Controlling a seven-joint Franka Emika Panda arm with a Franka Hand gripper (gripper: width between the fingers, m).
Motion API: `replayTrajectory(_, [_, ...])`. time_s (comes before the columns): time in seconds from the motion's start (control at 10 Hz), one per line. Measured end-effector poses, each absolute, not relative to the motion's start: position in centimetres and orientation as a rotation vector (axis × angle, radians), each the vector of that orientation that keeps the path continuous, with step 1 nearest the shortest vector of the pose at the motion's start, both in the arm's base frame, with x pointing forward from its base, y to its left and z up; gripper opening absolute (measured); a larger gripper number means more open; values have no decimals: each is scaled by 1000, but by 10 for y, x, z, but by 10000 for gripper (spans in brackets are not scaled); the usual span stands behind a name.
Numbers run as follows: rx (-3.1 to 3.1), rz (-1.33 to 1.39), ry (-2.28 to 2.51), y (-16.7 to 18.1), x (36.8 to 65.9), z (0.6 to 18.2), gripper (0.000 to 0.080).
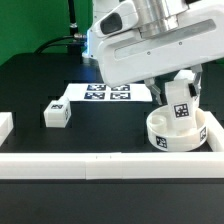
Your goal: Assemble stool
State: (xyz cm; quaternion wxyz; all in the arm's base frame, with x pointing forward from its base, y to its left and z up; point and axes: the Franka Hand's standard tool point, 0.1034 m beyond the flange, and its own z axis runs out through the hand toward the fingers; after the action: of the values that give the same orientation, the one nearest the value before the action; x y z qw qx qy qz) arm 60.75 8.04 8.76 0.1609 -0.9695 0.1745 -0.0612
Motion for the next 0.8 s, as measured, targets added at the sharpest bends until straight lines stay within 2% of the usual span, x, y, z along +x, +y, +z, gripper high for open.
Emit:
replayTrajectory(0.5, [-2659,-177,845,79,613,90,338])
replayTrajectory(0.8, [-2457,-156,1247,102,613,88,338])
